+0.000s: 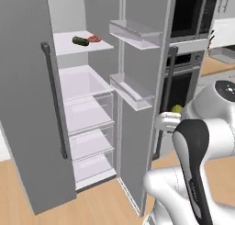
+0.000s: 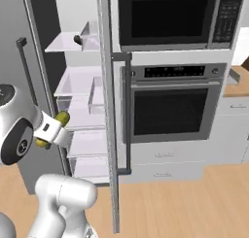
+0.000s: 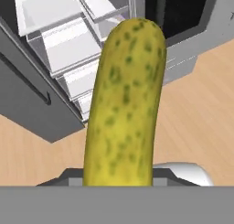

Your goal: Place one cucumber and one steak in each tupperware on the nearby counter, to pack two identical lunches.

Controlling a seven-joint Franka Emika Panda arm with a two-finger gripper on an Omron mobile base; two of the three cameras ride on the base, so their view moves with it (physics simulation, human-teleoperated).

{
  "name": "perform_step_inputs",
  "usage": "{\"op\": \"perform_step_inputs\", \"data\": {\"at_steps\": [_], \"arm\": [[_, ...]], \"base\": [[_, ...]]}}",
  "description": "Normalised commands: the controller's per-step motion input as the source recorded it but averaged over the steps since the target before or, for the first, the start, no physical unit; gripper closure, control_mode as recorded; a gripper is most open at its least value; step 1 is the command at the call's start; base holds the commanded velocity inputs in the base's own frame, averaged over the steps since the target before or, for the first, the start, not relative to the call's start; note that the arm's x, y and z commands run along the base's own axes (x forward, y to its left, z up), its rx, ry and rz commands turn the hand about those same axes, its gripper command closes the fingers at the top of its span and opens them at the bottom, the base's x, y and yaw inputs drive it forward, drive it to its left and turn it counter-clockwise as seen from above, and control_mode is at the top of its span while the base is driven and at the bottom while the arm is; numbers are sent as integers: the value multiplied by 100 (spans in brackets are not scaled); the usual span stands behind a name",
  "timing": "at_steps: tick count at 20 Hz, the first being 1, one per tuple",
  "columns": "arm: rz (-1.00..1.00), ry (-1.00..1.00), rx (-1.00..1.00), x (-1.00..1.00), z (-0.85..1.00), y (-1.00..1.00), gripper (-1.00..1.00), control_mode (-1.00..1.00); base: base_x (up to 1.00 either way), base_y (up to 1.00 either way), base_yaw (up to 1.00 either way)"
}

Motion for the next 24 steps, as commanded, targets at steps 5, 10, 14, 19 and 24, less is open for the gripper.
{"op": "perform_step_inputs", "data": {"at_steps": [5,10,14,19,24], "arm": [[0,0,0,0,0,0,100,100],[0,0,0,0,0,0,100,100],[0,0,0,0,0,0,100,100],[0,0,0,0,0,0,100,100],[0,0,0,0,0,0,100,100]], "base": [[-13,-100,-37],[22,-100,-28],[71,-100,-14],[99,-100,-10],[100,-93,-3]]}}
